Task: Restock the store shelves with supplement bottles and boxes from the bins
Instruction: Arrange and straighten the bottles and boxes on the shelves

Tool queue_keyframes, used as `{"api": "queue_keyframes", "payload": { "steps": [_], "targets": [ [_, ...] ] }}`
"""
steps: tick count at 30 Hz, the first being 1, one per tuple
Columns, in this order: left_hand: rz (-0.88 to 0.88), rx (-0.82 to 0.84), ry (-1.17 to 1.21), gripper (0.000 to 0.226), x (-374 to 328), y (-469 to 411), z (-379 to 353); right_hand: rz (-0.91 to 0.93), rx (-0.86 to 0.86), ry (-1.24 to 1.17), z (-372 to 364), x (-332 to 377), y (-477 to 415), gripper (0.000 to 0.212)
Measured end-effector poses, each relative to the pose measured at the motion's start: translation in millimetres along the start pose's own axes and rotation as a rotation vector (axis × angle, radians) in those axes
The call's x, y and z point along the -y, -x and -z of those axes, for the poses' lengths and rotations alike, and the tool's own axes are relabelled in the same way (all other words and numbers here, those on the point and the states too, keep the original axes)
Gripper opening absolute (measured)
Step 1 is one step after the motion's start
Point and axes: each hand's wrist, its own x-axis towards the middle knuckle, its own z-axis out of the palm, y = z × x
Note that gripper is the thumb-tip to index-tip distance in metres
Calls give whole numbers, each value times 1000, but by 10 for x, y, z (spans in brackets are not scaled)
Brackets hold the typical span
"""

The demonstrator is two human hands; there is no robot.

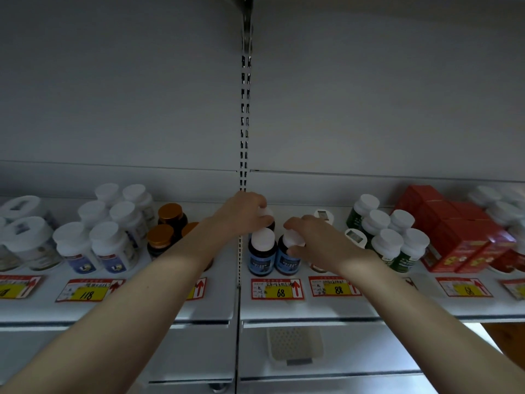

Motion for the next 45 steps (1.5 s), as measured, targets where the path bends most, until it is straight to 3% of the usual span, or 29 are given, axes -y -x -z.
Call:
{"api": "queue_keyframes", "payload": {
  "steps": [8, 16, 20, 26, 30, 32, 35, 39, 43, 45],
  "targets": [
    [-31, -312, -10, 41, 100, 78, 227, 192, -85, -39, 57, 199, 38, 36],
    [22, -466, -92, 32, 532, 689, 662, 433, -183, -52, 37, 747, -232, 30],
    [40, -419, -115, 34, 808, 984, 850, 408, -155, -51, 55, 1010, -379, 37],
    [-27, -110, -244, 28, 994, 1208, 849, 199, -11, -44, -99, 1295, -575, 55],
    [-90, -30, -325, 28, 1035, 1191, 718, 97, 16, -32, -204, 1422, -618, 61],
    [-120, -18, -303, 26, 1081, 1169, 667, 55, 8, -30, -267, 1466, -633, 54],
    [-159, -25, -253, 42, 1132, 1150, 655, 24, -38, -33, -319, 1487, -637, 44],
    [-177, -25, -164, 41, 1159, 1137, 650, 14, -38, -37, -304, 1498, -620, 42],
    [-202, -51, -110, 15, 1203, 1133, 619, 9, -46, -39, -315, 1498, -620, 41],
    [-217, -73, -107, 14, 1212, 1139, 607, 5, -44, -40, -318, 1496, -624, 40]
  ]
}}
